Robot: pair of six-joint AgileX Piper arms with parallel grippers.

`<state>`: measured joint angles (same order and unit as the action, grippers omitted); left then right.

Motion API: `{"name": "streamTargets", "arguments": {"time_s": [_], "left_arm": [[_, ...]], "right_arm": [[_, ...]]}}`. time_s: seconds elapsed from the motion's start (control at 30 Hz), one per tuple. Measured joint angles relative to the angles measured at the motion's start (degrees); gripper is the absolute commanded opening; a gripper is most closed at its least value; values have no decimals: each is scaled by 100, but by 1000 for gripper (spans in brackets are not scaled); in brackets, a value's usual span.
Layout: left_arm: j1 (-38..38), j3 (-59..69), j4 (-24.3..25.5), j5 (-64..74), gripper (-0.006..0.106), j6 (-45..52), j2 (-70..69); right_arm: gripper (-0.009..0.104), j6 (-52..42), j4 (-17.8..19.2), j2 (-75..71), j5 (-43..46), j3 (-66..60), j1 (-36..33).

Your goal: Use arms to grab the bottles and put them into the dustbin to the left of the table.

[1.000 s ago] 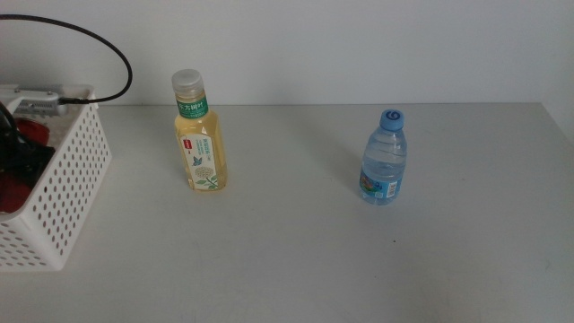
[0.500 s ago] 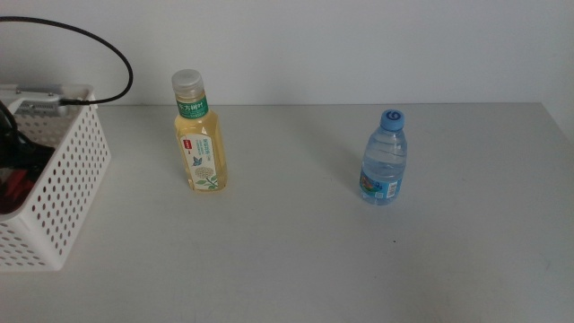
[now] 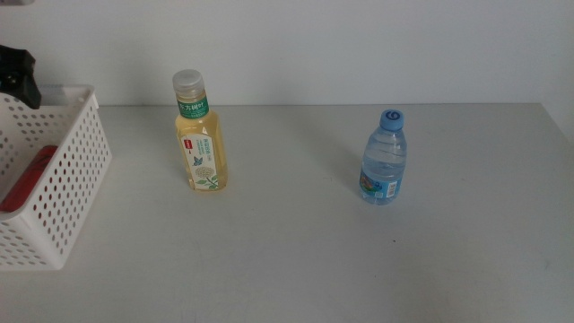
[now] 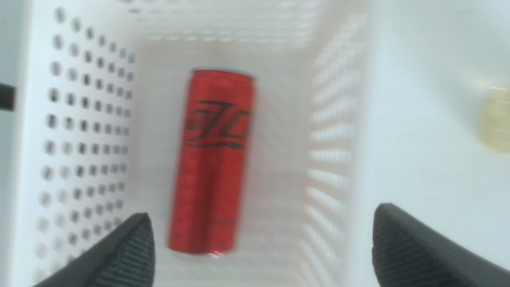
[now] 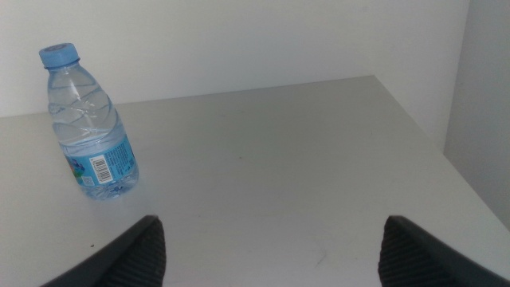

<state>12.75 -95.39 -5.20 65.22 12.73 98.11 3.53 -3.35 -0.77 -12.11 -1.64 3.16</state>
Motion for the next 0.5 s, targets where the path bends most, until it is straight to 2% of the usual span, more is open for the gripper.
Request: {"name": "streamTargets", "arguments": {"time_s": [0.23, 0.5], "left_arm": [[-874, 1202, -55, -343, 94, -348, -1377], [-2042, 4019, 83, -3373, 94, -895, -3229]], "right_arm": [[94, 0, 0, 0, 0, 0, 0], [94, 0, 0, 0, 0, 0, 0]]}}
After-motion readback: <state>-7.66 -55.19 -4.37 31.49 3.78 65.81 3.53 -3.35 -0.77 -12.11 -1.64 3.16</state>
